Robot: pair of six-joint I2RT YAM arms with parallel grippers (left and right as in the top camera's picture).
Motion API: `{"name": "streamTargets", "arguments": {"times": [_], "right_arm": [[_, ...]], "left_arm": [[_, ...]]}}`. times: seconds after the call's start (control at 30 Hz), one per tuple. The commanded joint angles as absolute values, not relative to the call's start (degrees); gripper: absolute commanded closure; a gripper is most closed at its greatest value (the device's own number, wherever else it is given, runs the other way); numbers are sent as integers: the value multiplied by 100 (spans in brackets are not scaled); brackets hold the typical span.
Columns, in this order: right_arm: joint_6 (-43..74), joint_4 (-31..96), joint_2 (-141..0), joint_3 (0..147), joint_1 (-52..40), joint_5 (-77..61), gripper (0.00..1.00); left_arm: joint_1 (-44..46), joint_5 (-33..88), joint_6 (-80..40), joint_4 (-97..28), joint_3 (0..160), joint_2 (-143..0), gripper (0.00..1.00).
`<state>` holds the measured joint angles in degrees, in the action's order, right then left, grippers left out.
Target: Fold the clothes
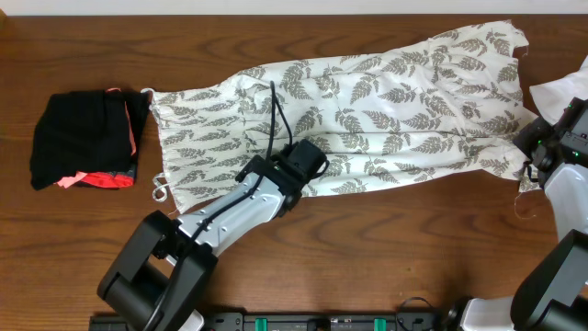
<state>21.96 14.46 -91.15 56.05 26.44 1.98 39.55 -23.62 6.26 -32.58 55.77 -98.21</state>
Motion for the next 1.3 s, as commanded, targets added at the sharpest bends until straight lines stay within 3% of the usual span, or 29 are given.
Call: {"name": "streamTargets", "arguments": {"times": [0.0, 0.73, 0.83, 1.03, 1.13, 1.27], "right_arm": [[2265, 1452, -9164, 5658, 2613, 257, 99], [2265, 1470, -9164, 5658, 2617, 252, 99], [2265, 1500, -9164, 5658, 2617, 255, 99], [2265, 1505, -9164, 5658, 2617, 255, 99], [2265, 1503, -9164, 5658, 2617, 257, 99], [2265, 1520, -9164, 5658, 2620, 257, 99]], "left_arm": [[4005, -2515, 1055, -3258, 5513, -9887, 20], [4659, -2491, 1544, -2379, 5035, -10055, 22], [4659, -2491, 1542, -2357, 5035, -10245, 33], [4657, -2521, 1376, -2276, 5037, -10359, 76], [4657, -2521, 1144, -2283, 5037, -10339, 90], [4657, -2565, 945, -2335, 5037, -10261, 94]]}}
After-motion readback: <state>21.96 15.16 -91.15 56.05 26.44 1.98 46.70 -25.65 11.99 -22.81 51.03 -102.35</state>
